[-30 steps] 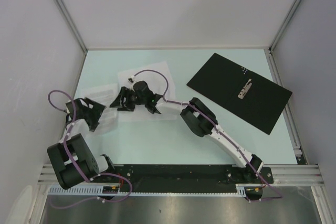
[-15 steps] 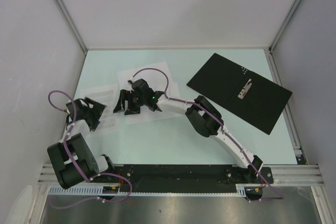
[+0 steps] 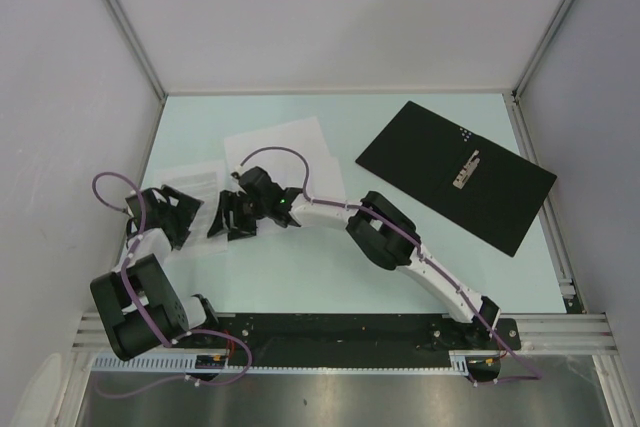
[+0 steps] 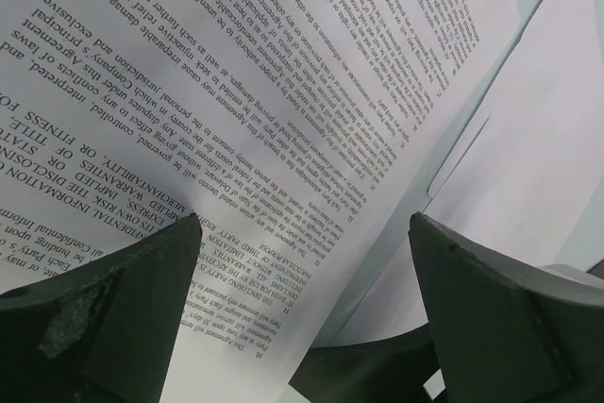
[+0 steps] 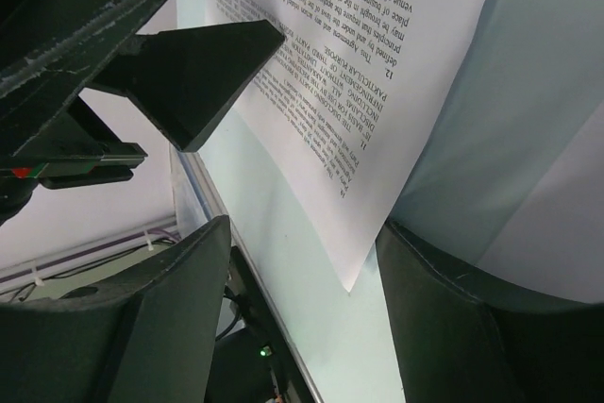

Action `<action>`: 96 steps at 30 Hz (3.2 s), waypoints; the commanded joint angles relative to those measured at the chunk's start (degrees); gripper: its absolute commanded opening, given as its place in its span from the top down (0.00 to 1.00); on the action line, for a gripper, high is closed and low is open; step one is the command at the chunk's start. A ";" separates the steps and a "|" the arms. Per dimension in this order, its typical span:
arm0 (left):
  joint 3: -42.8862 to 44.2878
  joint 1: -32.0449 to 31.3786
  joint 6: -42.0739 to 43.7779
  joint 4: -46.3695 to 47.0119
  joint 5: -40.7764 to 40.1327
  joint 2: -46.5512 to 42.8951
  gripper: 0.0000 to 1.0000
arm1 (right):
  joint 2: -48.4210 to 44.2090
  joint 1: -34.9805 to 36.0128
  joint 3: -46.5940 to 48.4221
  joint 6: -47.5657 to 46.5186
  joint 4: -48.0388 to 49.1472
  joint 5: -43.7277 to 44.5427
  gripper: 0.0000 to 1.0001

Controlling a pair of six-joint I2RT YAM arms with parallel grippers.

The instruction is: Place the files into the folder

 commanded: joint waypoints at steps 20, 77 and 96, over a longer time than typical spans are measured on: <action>15.77 -23.66 17.31 -11.52 -22.65 -18.20 0.02 | -10.47 -7.51 -3.23 -22.93 -15.26 -10.80 1.00; 42.66 -58.04 55.01 -22.24 40.01 25.38 0.10 | -64.54 -22.90 -51.14 -111.82 -45.70 17.49 1.00; 49.62 -62.36 54.24 -24.37 29.56 32.43 0.94 | -72.00 -29.65 -51.14 -86.28 -32.36 29.30 0.00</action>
